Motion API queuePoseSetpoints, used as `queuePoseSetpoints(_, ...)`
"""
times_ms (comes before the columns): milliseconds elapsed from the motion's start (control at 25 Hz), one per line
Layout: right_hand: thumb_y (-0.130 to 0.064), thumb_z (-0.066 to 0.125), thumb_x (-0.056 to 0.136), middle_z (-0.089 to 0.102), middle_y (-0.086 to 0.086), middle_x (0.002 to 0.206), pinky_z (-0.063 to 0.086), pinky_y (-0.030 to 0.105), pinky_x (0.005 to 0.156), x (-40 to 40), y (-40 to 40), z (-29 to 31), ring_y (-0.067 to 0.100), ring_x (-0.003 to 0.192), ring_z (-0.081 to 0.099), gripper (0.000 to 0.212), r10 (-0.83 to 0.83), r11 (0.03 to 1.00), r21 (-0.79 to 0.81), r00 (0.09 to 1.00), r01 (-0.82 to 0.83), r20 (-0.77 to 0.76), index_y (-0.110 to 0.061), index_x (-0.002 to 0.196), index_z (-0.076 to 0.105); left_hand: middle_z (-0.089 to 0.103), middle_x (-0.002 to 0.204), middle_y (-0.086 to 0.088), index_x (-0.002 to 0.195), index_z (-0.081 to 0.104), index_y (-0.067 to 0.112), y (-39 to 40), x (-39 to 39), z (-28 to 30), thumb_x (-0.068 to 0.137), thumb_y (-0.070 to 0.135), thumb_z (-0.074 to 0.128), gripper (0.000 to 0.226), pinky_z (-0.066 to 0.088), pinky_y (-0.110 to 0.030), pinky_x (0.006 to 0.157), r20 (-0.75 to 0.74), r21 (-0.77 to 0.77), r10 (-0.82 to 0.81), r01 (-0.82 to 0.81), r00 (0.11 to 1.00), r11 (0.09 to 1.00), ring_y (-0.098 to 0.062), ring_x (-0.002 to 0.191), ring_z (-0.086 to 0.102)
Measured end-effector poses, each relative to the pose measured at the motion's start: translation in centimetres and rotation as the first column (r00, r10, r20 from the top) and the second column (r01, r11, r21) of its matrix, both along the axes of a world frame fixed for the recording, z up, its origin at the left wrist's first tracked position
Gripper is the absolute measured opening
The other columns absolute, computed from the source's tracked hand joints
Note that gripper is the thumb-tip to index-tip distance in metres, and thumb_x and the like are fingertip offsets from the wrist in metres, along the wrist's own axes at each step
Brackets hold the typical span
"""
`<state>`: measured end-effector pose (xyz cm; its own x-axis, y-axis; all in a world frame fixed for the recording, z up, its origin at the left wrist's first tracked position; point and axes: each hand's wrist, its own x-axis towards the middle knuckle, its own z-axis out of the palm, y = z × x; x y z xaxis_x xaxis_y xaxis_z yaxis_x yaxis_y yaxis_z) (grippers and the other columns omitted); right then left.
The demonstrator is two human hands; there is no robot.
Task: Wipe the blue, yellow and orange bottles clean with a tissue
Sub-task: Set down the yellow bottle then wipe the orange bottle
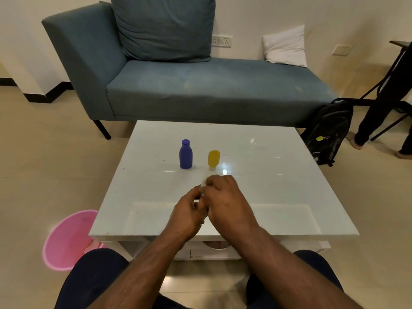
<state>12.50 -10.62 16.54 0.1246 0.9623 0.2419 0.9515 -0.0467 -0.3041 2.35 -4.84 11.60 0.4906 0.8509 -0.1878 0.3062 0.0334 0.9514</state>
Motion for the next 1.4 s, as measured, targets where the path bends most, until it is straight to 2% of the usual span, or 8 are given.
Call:
queuePoseSetpoints(80,-0.014,0.080,0.070,0.064,0.007,0.108,0.051,0.035,0.084,0.6,-0.1,0.1,0.025,0.101,0.056,0.038,0.054,0.998,0.025,0.995,-0.056,0.089,-0.012,0.106,0.068,0.069,0.115,0.003,0.137,0.057,0.026,0.0,-0.1,0.2,0.098,0.026,0.063,0.039,0.057,-0.022,0.071,-0.009,0.044,0.026,-0.026,1.000,0.999,-0.014,0.084,0.067)
queuePoseSetpoints(200,-0.011,0.070,0.081,0.062,0.006,0.113,0.044,0.032,0.092,1.9,0.5,0.5,0.023,0.108,0.053,0.032,-0.126,0.990,0.049,0.991,0.129,-0.049,-0.011,0.113,0.065,0.066,0.125,0.008,0.136,0.059,0.029,0.2,-0.1,-0.1,0.095,0.032,0.067,0.041,0.059,-0.035,0.088,-0.033,0.092,0.051,-0.047,0.998,0.995,-0.014,0.102,0.066)
queuePoseSetpoints(360,-0.009,0.078,0.071,0.065,0.005,0.105,0.052,0.031,0.082,0.2,-0.5,-0.2,0.023,0.098,0.055,0.035,0.060,0.997,0.050,0.992,-0.065,0.111,-0.014,0.104,0.068,0.072,0.119,0.004,0.128,0.064,0.026,0.2,0.0,-0.1,0.097,0.032,0.064,0.032,0.059,-0.037,0.091,-0.011,0.095,0.094,-0.093,0.995,0.991,-0.012,0.100,0.068)
queuePoseSetpoints(560,-0.010,0.064,0.086,0.060,0.000,0.114,0.041,0.021,0.090,2.6,1.2,-0.3,0.014,0.104,0.053,0.025,-0.240,0.950,0.133,0.931,0.284,-0.276,-0.018,0.111,0.065,0.068,0.123,0.005,0.132,0.062,0.027,0.2,0.5,0.2,0.093,0.034,0.069,0.040,0.059,-0.041,0.091,-0.026,0.101,0.087,-0.084,0.996,0.991,-0.019,0.105,0.066)
queuePoseSetpoints(760,-0.009,0.065,0.085,0.060,0.001,0.116,0.040,0.018,0.093,1.2,-0.2,-1.3,0.015,0.107,0.054,0.028,-0.090,0.976,0.161,0.945,0.147,-0.315,-0.017,0.112,0.065,0.070,0.121,-0.002,0.133,0.062,0.023,0.2,0.1,0.3,0.096,0.025,0.065,0.037,0.063,-0.029,0.074,0.114,-0.086,0.055,-0.046,0.992,0.995,-0.023,0.098,0.069)
queuePoseSetpoints(1120,-0.015,0.061,0.089,0.060,-0.003,0.116,0.042,0.016,0.091,0.3,-1.5,-2.4,0.010,0.103,0.055,0.024,-0.128,0.978,0.102,0.914,0.180,-0.385,-0.023,0.111,0.064,0.071,0.123,-0.007,0.134,0.058,0.019,0.4,-0.2,-0.1,0.095,0.026,0.065,0.040,0.062,-0.043,0.086,0.251,-0.356,0.098,-0.002,0.963,0.934,-0.027,0.105,0.072)
queuePoseSetpoints(1280,-0.015,0.059,0.090,0.060,-0.006,0.111,0.045,0.015,0.089,2.7,-0.4,-2.3,0.005,0.095,0.053,0.017,-0.231,0.941,0.103,0.838,0.321,-0.494,-0.023,0.103,0.066,0.066,0.127,-0.013,0.135,0.054,0.015,-0.3,0.3,-0.4,0.097,0.020,0.062,0.039,0.061,-0.045,0.088,0.254,-0.449,0.098,0.027,0.962,0.893,-0.030,0.101,0.073)
queuePoseSetpoints(1400,-0.015,0.058,0.090,0.057,-0.011,0.108,0.036,0.003,0.081,1.8,-1.2,-3.2,0.002,0.093,0.052,0.020,-0.212,0.958,0.071,0.857,0.277,-0.469,-0.025,0.107,0.065,0.067,0.127,-0.013,0.136,0.054,0.015,-0.1,0.8,-0.4,0.099,0.019,0.059,0.038,0.062,-0.044,0.086,0.285,-0.484,0.131,0.025,0.949,0.875,-0.030,0.103,0.073)
